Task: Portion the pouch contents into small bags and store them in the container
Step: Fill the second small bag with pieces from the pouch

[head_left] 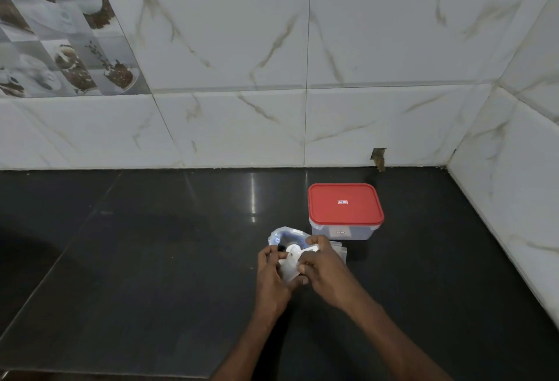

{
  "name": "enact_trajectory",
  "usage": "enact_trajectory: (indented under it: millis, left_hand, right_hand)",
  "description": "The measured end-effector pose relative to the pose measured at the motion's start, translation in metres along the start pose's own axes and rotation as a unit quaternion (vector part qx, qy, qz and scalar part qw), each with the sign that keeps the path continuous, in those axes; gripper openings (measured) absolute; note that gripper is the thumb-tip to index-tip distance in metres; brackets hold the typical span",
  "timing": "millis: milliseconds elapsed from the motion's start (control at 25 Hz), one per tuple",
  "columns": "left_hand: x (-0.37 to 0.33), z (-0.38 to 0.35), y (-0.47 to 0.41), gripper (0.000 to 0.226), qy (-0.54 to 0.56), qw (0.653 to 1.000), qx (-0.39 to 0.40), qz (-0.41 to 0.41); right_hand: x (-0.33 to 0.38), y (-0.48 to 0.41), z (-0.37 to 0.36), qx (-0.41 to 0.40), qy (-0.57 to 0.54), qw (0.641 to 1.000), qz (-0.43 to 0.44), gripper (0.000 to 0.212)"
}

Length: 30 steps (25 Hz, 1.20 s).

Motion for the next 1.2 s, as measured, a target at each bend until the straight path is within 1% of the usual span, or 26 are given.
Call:
enact_trajectory:
  millis: [40, 120, 160, 200, 320, 360, 400, 440, 480, 520, 560, 640, 720, 800, 880, 960, 1040, 1200]
  left_hand:
    - [0.000, -0.001, 0.001, 0.072, -0.007, 1.000, 0.018, -0.010]
    - [0.007, -0.006, 0.005, 0.088, 0.017, 0.998, 0.056, -0.018]
    - [0.009, -0.007, 0.008, 0.088, 0.046, 0.997, 0.070, -0.008]
    - [0.009, -0.004, 0.011, 0.079, 0.077, 0.994, 0.076, 0.008]
    - [0.002, 0.003, 0.013, 0.026, 0.143, 0.987, 0.066, 0.034]
    - [-0.001, 0.004, 0.013, 0.014, 0.152, 0.986, 0.060, 0.042]
    - [-0.002, 0.003, 0.012, 0.007, 0.163, 0.984, 0.051, 0.053]
    - [-0.002, 0.003, 0.011, 0.005, 0.171, 0.982, 0.040, 0.064]
    - [-0.002, 0.001, 0.010, 0.007, 0.179, 0.981, 0.032, 0.073]
    - [-0.001, -0.001, 0.010, 0.008, 0.186, 0.979, 0.028, 0.079]
    - [-0.001, -0.003, 0.009, 0.008, 0.196, 0.977, 0.027, 0.081]
    - [-0.001, -0.011, 0.008, 0.012, 0.218, 0.971, 0.041, 0.084]
    - [0.001, -0.018, 0.007, 0.014, 0.245, 0.963, 0.060, 0.093]
    - [-0.001, -0.021, 0.008, 0.015, 0.261, 0.958, 0.075, 0.097]
    - [-0.004, -0.023, 0.008, 0.013, 0.255, 0.958, 0.083, 0.097]
    - [-0.005, -0.026, 0.007, 0.013, 0.251, 0.959, 0.086, 0.103]
    - [-0.006, -0.030, 0.005, 0.011, 0.257, 0.956, 0.078, 0.120]
    - [-0.008, -0.035, -0.001, 0.012, 0.267, 0.953, 0.060, 0.129]
  right_hand:
    - [0.004, -0.003, 0.005, 0.018, 0.013, 1.000, 0.001, 0.015]
    - [0.007, -0.007, 0.013, 0.040, 0.027, 0.999, 0.015, 0.013]
    - [0.007, -0.008, 0.017, 0.038, 0.025, 0.999, 0.020, 0.013]
    - [0.005, -0.008, 0.021, 0.033, 0.018, 0.999, 0.022, 0.014]
    - [-0.003, -0.007, 0.025, 0.009, -0.020, 1.000, 0.004, 0.014]
    - [-0.007, -0.007, 0.025, -0.022, -0.040, 0.999, -0.004, 0.016]
    - [-0.013, -0.006, 0.027, -0.067, -0.080, 0.994, -0.023, 0.019]
    - [-0.022, -0.003, 0.028, -0.117, -0.142, 0.981, -0.053, 0.023]
    - [-0.032, 0.001, 0.026, -0.149, -0.214, 0.962, -0.086, 0.026]
    - [-0.038, 0.005, 0.021, -0.152, -0.282, 0.940, -0.113, 0.029]
    - [-0.041, 0.008, 0.013, -0.137, -0.334, 0.924, -0.127, 0.030]
    - [-0.045, 0.012, 0.001, -0.115, -0.396, 0.901, -0.136, 0.022]
    - [-0.052, 0.014, -0.003, -0.156, -0.439, 0.871, -0.153, 0.011]
    - [-0.062, 0.015, -0.001, -0.189, -0.463, 0.849, -0.172, 0.006]
    - [-0.066, 0.014, 0.002, -0.177, -0.480, 0.842, -0.174, 0.004]
    - [-0.067, 0.011, 0.005, -0.163, -0.474, 0.848, -0.174, 0.005]
    - [-0.068, 0.010, 0.009, -0.174, -0.458, 0.854, -0.177, 0.006]
    - [-0.069, 0.013, 0.010, -0.167, -0.476, 0.845, -0.177, 0.008]
Point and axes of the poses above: each hand's wrist, its own y-axis away from the middle knuckle, its own z-axis out of the back of the hand, x = y × z, the point moved 5 cm from there along -y, towards the middle knuckle, and after that the axes turned 10 degrees about -y, right-handed, at the moved point
